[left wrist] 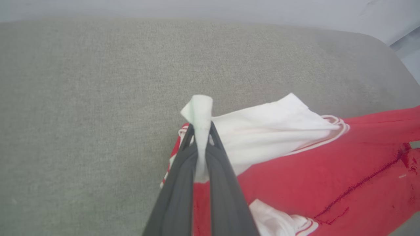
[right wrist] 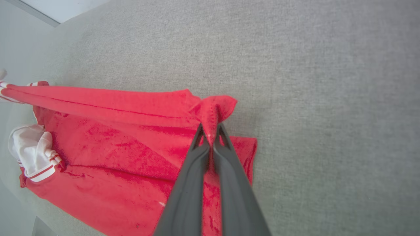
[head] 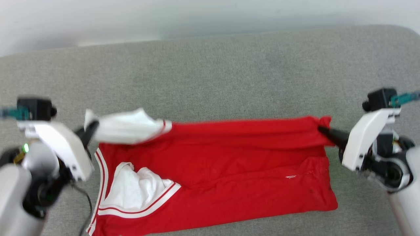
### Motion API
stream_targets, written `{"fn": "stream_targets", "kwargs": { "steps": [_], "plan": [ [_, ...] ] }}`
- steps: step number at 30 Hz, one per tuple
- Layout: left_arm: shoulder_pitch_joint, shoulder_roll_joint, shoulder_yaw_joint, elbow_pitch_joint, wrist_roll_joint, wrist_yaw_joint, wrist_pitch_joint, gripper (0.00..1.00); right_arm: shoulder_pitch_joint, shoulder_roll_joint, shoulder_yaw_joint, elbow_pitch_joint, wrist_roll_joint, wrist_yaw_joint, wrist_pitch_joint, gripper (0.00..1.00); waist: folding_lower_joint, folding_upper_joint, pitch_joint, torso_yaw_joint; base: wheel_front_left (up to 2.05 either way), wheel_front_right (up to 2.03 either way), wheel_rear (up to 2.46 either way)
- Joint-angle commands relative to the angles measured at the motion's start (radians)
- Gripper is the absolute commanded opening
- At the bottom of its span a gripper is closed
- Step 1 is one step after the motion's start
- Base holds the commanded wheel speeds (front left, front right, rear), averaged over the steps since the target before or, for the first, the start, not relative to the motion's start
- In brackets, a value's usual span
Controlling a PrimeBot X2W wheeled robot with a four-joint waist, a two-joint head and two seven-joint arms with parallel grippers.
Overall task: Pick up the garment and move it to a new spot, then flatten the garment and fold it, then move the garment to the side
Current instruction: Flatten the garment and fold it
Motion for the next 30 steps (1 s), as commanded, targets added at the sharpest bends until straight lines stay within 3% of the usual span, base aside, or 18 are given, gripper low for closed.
{"fn": "stream_targets", "kwargs": {
  "steps": [1, 6, 10, 11, 12, 13, 14, 15, 16, 17, 18, 24, 30],
  "plan": [
    [0.06, -0.004, 0.014, -0.019, -0.011, 0.019, -0.023, 0.0, 0.044, 0.008, -0.01, -0.006, -0.003, -0.001, -0.008, 0.0, 0.0001, 0.0, -0.026, 0.005, 0.0, 0.0, 0.0],
    [0.274, -0.026, 0.032, -0.081, -0.054, 0.075, -0.078, 0.0, 0.162, 0.036, -0.047, -0.03, -0.01, -0.001, -0.037, 0.0, 0.0001, 0.0, -0.056, 0.013, 0.0, 0.0, 0.0],
    [0.388, -0.059, 0.016, -0.087, -0.075, 0.094, -0.102, 0.0, 0.25, 0.051, -0.072, -0.029, -0.029, -0.001, -0.07, 0.0, 0.0001, 0.0, -0.077, 0.026, 0.0, 0.0, 0.0],
    [0.404, -0.07, 0.006, -0.083, -0.077, 0.091, -0.102, 0.0, 0.272, 0.056, -0.075, -0.026, -0.035, -0.001, -0.074, 0.13, 0.0001, 0.0, -0.081, 0.029, 0.0, 0.0, 0.0],
    [0.415, -0.082, -0.005, -0.076, -0.078, 0.086, -0.104, 0.0, 0.288, 0.064, -0.082, -0.025, -0.039, -0.001, -0.082, 0.44, 0.0001, 0.0, -0.084, 0.031, 0.0, 0.0, 0.0],
    [0.424, -0.095, -0.018, -0.069, -0.079, 0.083, -0.107, 0.0, 0.303, 0.073, -0.086, -0.024, -0.042, -0.001, -0.088, 1.0, 0.0001, 0.0, -0.088, 0.032, 0.0, 0.0, 0.0],
    [0.428, -0.11, -0.027, -0.061, -0.081, 0.076, -0.111, 0.0, 0.319, 0.081, -0.091, -0.022, -0.046, -0.001, -0.093, 1.0, 0.0001, 0.0, -0.09, 0.034, 0.0, 0.0, 0.0],
    [0.429, -0.122, -0.031, -0.052, -0.081, 0.074, -0.121, 0.32, 0.331, 0.087, -0.099, -0.024, -0.051, -0.001, -0.105, 1.0, 0.0001, 0.0, -0.091, 0.035, 0.0, 0.0, 0.0],
    [0.427, -0.131, -0.037, -0.042, -0.077, 0.07, -0.128, 0.55, 0.344, 0.095, -0.107, -0.026, -0.054, -0.001, -0.117, 1.0, 0.0001, 0.0, -0.093, 0.036, 0.0, 0.0, 0.0],
    [0.427, -0.131, -0.037, -0.042, -0.077, 0.07, -0.128, 0.55, 0.344, 0.095, -0.107, -0.026, -0.054, -0.001, -0.117, 1.0, 0.0001, 0.0, -0.093, 0.036, 0.0, 0.0, 0.0],
    [0.424, -0.139, -0.042, -0.034, -0.071, 0.066, -0.138, 1.0, 0.357, 0.103, -0.11, -0.028, -0.06, -0.001, -0.125, 1.0, 0.0001, 0.0, -0.094, 0.037, 0.0, 0.0, 0.0],
    [0.399, -0.148, -0.031, -0.034, 0.004, 0.068, -0.257, 1.0, 0.401, 0.116, -0.138, -0.111, -0.087, -0.001, -0.197, 1.0, 0.0001, 0.0, -0.11, 0.036, 0.0, 0.0, 0.0],
    [0.378, -0.142, -0.015, -0.099, 0.117, 0.123, -0.388, 1.0, 0.414, 0.1, -0.202, -0.24, -0.122, -0.001, -0.164, 1.0, 0.0001, 0.0, -0.131, 0.03, 0.0, 0.0, 0.0]
  ]
}}
